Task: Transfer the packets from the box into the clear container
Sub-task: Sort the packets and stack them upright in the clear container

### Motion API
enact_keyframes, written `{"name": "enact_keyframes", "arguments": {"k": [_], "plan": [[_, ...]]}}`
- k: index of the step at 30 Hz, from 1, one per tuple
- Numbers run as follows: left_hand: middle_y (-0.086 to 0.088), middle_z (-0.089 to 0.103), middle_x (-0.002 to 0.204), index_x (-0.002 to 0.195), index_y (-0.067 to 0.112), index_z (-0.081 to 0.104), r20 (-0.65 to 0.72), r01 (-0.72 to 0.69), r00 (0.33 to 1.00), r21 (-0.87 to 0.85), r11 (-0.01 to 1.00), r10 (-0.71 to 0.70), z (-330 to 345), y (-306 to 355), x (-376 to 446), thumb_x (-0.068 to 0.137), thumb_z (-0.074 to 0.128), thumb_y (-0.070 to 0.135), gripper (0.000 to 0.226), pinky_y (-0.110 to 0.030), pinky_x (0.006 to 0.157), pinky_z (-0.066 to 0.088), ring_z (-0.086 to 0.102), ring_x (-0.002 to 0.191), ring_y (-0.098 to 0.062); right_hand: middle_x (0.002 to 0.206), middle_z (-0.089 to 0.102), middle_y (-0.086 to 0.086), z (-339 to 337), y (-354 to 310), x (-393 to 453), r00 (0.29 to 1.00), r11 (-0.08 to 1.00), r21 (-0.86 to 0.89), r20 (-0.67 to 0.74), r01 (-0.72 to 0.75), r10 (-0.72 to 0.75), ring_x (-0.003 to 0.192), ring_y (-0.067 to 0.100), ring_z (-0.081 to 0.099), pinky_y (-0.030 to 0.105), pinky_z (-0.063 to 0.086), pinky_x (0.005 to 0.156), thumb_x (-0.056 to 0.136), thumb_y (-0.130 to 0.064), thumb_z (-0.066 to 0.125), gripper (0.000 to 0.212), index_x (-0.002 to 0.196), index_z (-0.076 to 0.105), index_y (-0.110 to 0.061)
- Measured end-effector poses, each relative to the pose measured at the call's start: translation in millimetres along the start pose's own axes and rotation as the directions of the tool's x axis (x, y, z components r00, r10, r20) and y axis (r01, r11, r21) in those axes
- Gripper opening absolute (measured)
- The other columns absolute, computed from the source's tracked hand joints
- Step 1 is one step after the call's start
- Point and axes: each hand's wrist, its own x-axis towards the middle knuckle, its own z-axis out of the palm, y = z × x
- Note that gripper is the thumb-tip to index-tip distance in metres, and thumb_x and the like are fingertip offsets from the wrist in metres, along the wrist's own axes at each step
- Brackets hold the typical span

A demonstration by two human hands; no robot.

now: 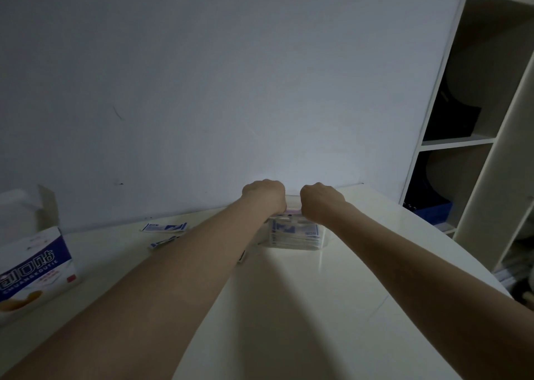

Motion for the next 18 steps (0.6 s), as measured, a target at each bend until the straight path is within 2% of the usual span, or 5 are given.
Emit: {"name": "enact_keyframes", "arguments": {"k": [4, 10, 13, 16, 18], "plan": [[-0.003, 0.053, 0.072, 0.087, 0.008, 0.051, -0.140, -0.027, 0.990, -0.057, 0.998, 0.019, -12, -4, -8, 0.091, 0.047, 0.011, 0.006, -0.026, 0.059, 0.039, 0.053, 0.069, -0.017, 0.098, 0.056, 0.014, -19, -5, -9, 0.997, 0.999, 0.043, -0.071, -0.005, 0.008, 0.093, 0.030, 0.058, 0.028, 0.041, 0.070, 0.088, 0.000, 0.045, 0.017, 0.101, 0.056, -0.002], [-0.005, 0.073, 0.089, 0.103, 0.009, 0.064, -0.335, -0.046, 0.941, -0.273, 0.961, -0.051, -29, -48, -39, 0.093, 0.049, 0.016, 0.019, -0.032, 0.078, 0.054, 0.069, 0.080, -0.021, 0.091, 0.063, 0.015, -45, -47, -22, 0.944, 0.948, 0.255, -0.311, 0.192, -0.108, 0.084, 0.032, 0.061, 0.031, 0.045, 0.068, 0.088, -0.010, 0.046, 0.013, 0.090, 0.058, -0.005], [-0.004, 0.073, 0.094, 0.101, 0.012, 0.066, -0.235, -0.022, 0.971, -0.280, 0.960, -0.046, -16, -85, -64, 0.090, 0.054, 0.015, 0.016, -0.031, 0.080, 0.051, 0.068, 0.083, -0.019, 0.095, 0.065, 0.018, -29, -78, -32, 0.934, 0.915, 0.244, -0.241, 0.321, -0.263, 0.088, 0.033, 0.062, 0.030, 0.043, 0.067, 0.089, -0.012, 0.047, 0.017, 0.094, 0.061, -0.003], [-0.006, 0.062, 0.119, 0.115, 0.016, 0.061, 0.013, -0.041, 0.999, -0.184, 0.982, 0.044, 1, -119, -89, 0.086, 0.061, 0.019, 0.029, -0.030, 0.087, 0.047, 0.060, 0.104, -0.022, 0.103, 0.063, 0.019, -3, -102, -39, 0.930, 0.899, 0.237, -0.095, 0.368, -0.355, 0.087, 0.032, 0.059, 0.027, 0.038, 0.062, 0.092, -0.016, 0.049, 0.016, 0.091, 0.059, -0.004], [-0.005, 0.055, 0.126, 0.126, 0.019, 0.053, 0.157, -0.046, 0.986, -0.100, 0.994, 0.061, 15, -137, -101, 0.083, 0.065, 0.027, 0.045, -0.030, 0.091, 0.045, 0.055, 0.111, -0.023, 0.116, 0.061, 0.018, 14, -115, -43, 0.947, 0.898, 0.305, -0.053, 0.317, -0.316, 0.104, 0.033, 0.057, 0.032, 0.043, 0.076, 0.093, -0.024, 0.050, 0.028, 0.109, 0.057, -0.003]]}}
